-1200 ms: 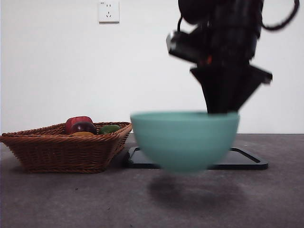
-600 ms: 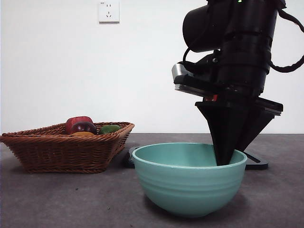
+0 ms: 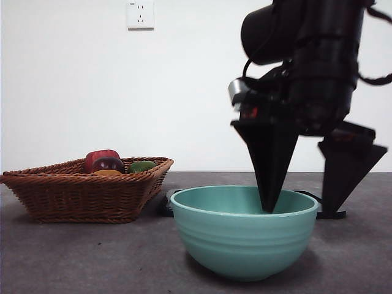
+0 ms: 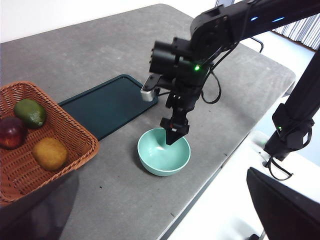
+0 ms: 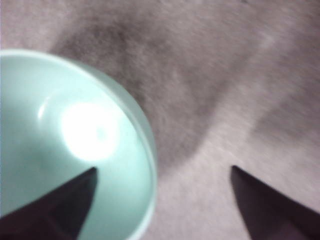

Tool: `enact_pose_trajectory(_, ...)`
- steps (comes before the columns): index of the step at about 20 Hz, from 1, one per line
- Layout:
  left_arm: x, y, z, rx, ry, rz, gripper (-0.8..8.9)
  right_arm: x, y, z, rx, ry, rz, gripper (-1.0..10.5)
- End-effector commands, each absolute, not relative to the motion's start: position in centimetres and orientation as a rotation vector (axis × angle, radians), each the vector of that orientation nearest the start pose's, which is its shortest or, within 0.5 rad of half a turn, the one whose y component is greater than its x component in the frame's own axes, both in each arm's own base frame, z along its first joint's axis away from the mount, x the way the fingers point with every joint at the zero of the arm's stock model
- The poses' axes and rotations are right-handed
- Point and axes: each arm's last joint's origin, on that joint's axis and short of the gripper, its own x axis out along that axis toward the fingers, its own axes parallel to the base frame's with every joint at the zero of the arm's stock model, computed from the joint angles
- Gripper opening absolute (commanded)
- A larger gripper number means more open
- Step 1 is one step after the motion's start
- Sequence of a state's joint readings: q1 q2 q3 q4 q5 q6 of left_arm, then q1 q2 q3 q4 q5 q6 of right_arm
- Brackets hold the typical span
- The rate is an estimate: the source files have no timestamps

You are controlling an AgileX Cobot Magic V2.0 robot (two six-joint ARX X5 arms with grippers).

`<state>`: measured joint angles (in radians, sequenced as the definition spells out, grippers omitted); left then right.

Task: Pick up the wifruite, put it on the bowl, pick up the plate, put it on desk

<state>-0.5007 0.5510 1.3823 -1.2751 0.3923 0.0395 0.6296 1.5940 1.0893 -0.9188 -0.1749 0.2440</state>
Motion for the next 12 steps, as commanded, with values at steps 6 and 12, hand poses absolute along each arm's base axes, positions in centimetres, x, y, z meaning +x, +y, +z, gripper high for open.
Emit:
enact_pose_trajectory(6,-0.5,-1.0,42.6,0.054,0.422,-0.895,5.63,18.6,13.3,28.4,-0.064,1.235,0.488,6.1)
enact_pose_trajectory(12,-0.5,-1.0,42.6,0.054,0.424,-0.895,5.63,11.0,8.1,34.0,-0.004,0.997,0.562,6.1)
